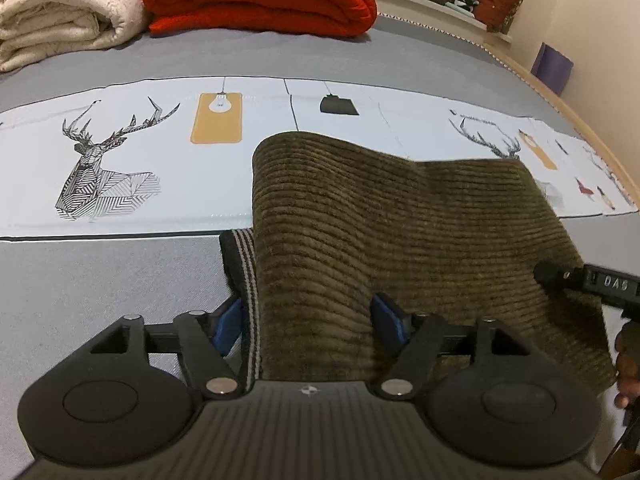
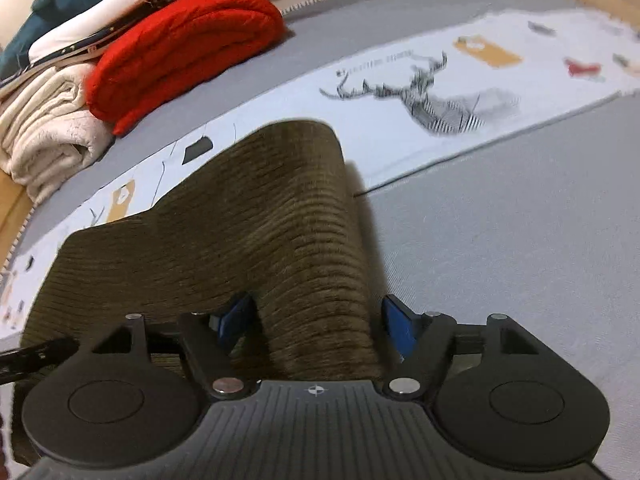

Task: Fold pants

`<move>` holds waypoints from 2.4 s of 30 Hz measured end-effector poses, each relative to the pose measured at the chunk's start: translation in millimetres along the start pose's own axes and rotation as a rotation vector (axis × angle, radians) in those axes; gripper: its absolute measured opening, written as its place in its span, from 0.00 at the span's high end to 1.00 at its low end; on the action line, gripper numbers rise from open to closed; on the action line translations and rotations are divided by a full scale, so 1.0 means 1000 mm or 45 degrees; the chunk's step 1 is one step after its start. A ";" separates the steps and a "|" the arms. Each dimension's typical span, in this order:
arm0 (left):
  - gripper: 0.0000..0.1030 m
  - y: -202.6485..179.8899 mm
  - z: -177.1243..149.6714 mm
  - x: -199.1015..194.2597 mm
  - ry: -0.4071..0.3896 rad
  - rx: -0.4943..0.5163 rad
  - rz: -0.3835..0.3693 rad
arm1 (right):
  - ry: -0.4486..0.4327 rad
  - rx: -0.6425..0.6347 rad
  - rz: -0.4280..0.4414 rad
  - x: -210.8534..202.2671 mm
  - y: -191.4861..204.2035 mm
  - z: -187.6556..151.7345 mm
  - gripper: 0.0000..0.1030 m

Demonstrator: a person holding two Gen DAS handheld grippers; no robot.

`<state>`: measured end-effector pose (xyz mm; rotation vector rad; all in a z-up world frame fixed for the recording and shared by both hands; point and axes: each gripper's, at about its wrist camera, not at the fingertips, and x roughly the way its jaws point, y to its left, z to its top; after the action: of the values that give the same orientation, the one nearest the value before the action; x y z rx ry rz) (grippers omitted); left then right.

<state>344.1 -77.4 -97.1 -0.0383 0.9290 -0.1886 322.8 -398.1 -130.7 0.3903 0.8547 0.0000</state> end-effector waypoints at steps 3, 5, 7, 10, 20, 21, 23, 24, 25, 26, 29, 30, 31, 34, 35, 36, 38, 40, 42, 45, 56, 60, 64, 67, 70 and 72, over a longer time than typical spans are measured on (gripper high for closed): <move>0.25 -0.002 -0.004 -0.008 -0.009 0.030 0.005 | 0.008 0.023 -0.033 -0.005 0.000 0.002 0.28; 0.10 -0.002 -0.011 -0.017 0.008 0.066 0.012 | -0.007 -0.028 -0.070 -0.019 0.005 0.003 0.28; 0.06 0.001 -0.023 -0.029 0.000 0.119 0.034 | -0.035 -0.162 -0.057 -0.042 0.015 -0.001 0.28; 0.05 0.005 -0.041 -0.035 -0.009 0.210 0.034 | -0.059 -0.346 0.019 -0.079 0.021 -0.021 0.27; 0.05 -0.006 -0.069 -0.038 -0.036 0.225 0.044 | 0.136 -0.271 0.031 -0.056 -0.007 -0.045 0.13; 0.05 -0.006 -0.068 -0.042 -0.040 0.216 0.032 | 0.120 -0.276 0.017 -0.059 -0.004 -0.046 0.13; 0.04 -0.008 -0.068 -0.054 -0.046 0.207 0.023 | 0.068 -0.307 -0.032 -0.071 0.007 -0.049 0.15; 0.01 -0.010 -0.069 -0.064 -0.054 0.205 0.037 | 0.029 -0.313 -0.059 -0.080 0.013 -0.053 0.16; 0.00 -0.014 -0.073 -0.075 -0.073 0.202 0.059 | -0.003 -0.312 -0.077 -0.089 0.019 -0.058 0.15; 0.00 -0.016 -0.075 -0.085 -0.101 0.200 0.071 | -0.028 -0.314 -0.084 -0.098 0.025 -0.065 0.15; 0.00 -0.022 -0.098 -0.122 -0.184 0.198 0.067 | -0.129 -0.319 -0.073 -0.139 0.037 -0.102 0.08; 0.00 -0.023 -0.110 -0.131 -0.211 0.186 0.066 | -0.172 -0.335 -0.073 -0.153 0.040 -0.116 0.04; 0.00 -0.023 -0.121 -0.137 -0.228 0.177 0.072 | -0.219 -0.364 -0.081 -0.168 0.044 -0.135 0.03; 0.00 -0.021 -0.152 -0.145 -0.185 0.143 0.088 | -0.301 -0.419 -0.146 -0.190 0.049 -0.175 0.01; 0.00 -0.019 -0.161 -0.145 -0.163 0.122 0.078 | -0.314 -0.398 -0.174 -0.195 0.050 -0.186 0.01; 0.00 -0.016 -0.168 -0.146 -0.154 0.099 0.069 | -0.324 -0.383 -0.181 -0.199 0.052 -0.192 0.01; 0.00 -0.012 -0.181 -0.145 -0.149 0.068 0.067 | -0.371 -0.399 -0.129 -0.207 0.057 -0.201 0.01; 0.00 -0.012 -0.184 -0.145 -0.146 0.065 0.077 | -0.429 -0.439 -0.174 -0.210 0.062 -0.209 0.01; 0.00 -0.013 -0.184 -0.149 -0.179 0.067 0.076 | -0.456 -0.461 -0.223 -0.210 0.064 -0.215 0.01; 0.00 -0.016 -0.187 -0.156 -0.238 0.099 0.088 | -0.439 -0.463 -0.213 -0.208 0.062 -0.217 0.01; 0.00 -0.010 -0.187 -0.153 -0.210 0.070 0.092 | -0.434 -0.435 -0.248 -0.208 0.064 -0.225 0.01; 0.00 -0.011 -0.184 -0.151 -0.203 0.070 0.097 | -0.435 -0.453 -0.253 -0.207 0.065 -0.225 0.01; 0.00 -0.013 -0.185 -0.150 -0.202 0.082 0.097 | -0.436 -0.450 -0.250 -0.208 0.065 -0.225 0.01; 0.00 -0.015 -0.185 -0.149 -0.199 0.093 0.098 | -0.438 -0.450 -0.250 -0.207 0.065 -0.225 0.01; 0.00 -0.014 -0.185 -0.148 -0.197 0.087 0.098 | -0.435 -0.453 -0.250 -0.207 0.065 -0.225 0.01; 0.00 -0.014 -0.185 -0.148 -0.197 0.084 0.105 | -0.434 -0.453 -0.249 -0.207 0.065 -0.224 0.01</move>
<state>107.6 -55.7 -88.9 0.0458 0.7678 -0.1380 31.6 -294.7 -89.5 -0.0308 0.5373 -0.0920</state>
